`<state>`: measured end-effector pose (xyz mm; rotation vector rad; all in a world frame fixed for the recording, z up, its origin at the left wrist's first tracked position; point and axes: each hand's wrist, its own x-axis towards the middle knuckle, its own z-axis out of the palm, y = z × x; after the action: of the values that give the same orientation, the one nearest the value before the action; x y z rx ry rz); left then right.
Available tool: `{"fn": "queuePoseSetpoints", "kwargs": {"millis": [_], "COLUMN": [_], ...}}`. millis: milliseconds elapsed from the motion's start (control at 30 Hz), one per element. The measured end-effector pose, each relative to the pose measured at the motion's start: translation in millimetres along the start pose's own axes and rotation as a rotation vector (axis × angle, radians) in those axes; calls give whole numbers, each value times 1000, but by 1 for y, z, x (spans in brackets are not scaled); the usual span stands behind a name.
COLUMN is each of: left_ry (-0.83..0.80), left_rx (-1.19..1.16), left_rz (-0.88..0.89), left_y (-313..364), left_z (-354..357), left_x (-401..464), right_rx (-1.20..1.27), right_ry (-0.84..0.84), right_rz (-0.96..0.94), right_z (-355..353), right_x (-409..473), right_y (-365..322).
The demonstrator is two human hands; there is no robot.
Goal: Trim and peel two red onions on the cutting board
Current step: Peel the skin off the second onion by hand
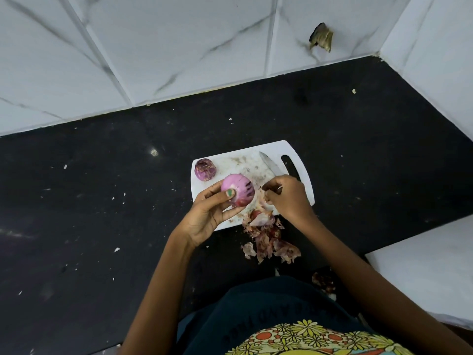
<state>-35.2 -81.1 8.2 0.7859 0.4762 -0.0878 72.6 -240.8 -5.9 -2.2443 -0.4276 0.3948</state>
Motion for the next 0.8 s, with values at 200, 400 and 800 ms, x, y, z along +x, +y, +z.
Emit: {"fn": "queuePoseSetpoints", "kwargs": {"millis": [200, 400, 800], "left_ry": [46, 104, 174], "left_rx": [8, 3, 106], "left_rz": [14, 42, 44], "left_y": [-1, -3, -5], "left_z": [1, 5, 4], "left_x": [1, 4, 6], "right_rx": [-140, 513, 508], "right_ry": [-138, -241, -159], "right_rz": [-49, 101, 52], "right_z": [-1, -17, -13], "right_x": [-3, -12, -14], "right_y": [-3, -28, -37]}}
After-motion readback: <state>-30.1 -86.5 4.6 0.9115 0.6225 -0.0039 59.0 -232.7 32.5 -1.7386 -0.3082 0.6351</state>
